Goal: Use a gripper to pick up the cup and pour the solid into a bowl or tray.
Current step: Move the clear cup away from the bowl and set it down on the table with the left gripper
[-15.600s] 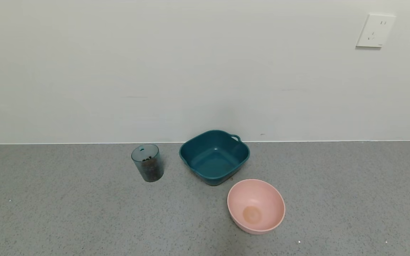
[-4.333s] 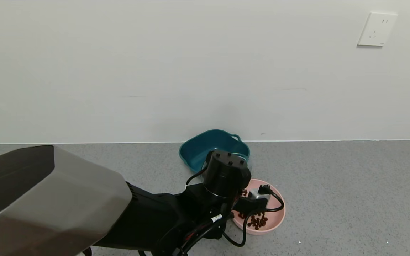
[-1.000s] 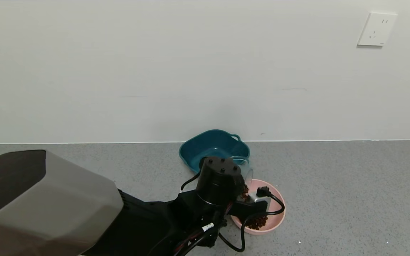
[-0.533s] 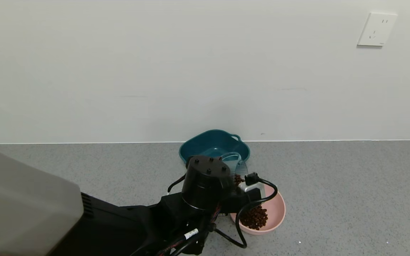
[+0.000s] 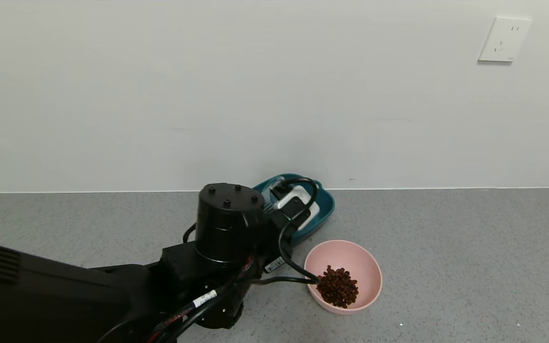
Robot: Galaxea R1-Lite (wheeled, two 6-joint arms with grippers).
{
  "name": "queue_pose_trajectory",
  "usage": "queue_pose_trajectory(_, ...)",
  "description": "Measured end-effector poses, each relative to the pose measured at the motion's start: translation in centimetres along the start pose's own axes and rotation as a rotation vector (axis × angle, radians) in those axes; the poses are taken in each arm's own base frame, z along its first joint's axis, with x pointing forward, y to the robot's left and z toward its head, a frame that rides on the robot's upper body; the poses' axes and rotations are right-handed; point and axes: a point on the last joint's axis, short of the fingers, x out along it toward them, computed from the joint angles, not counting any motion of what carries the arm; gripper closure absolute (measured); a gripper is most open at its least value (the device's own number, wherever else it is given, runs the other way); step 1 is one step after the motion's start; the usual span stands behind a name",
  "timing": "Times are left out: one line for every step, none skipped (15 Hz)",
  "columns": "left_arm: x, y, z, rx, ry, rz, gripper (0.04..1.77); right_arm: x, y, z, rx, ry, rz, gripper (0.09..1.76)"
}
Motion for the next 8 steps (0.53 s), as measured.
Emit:
queue_pose_trajectory(-0.2, 0.8, -0.1, -0.062, -0.002, 0.019, 0.47, 0.0, 0.0, 0.0, 0.000, 0.000, 0.000, 0.14)
queue_pose_trajectory(-0.5, 1.6, -0.1, -0.133, -0.005, 0.037, 0.47, 0.0, 0.0, 0.0, 0.000, 0.000, 0.000, 0.14)
queue_pose_trajectory(-0.7, 2.4, -0.2, -0.206, -0.009, 0.057, 0.47, 0.0, 0.0, 0.0, 0.000, 0.000, 0.000, 0.14)
queue_pose_trajectory(-0.9, 3.3, -0.4, -0.281, -0.011, 0.079, 0.47, 0.0, 0.0, 0.0, 0.000, 0.000, 0.000, 0.14)
queue_pose_trajectory(-0.9, 4.2, -0.7, -0.346, -0.012, 0.103, 0.47, 0.0, 0.0, 0.0, 0.000, 0.000, 0.000, 0.14)
queue_pose_trajectory(-1.0, 5.1, -1.0, -0.401, -0.010, 0.131, 0.47, 0.0, 0.0, 0.0, 0.000, 0.000, 0.000, 0.14)
queue_pose_trajectory(-1.0, 5.9, -1.4, -0.437, -0.005, 0.152, 0.47, 0.0, 0.0, 0.0, 0.000, 0.000, 0.000, 0.14)
queue_pose_trajectory(-0.9, 6.5, -2.0, -0.471, 0.005, 0.174, 0.47, 0.0, 0.0, 0.0, 0.000, 0.000, 0.000, 0.14)
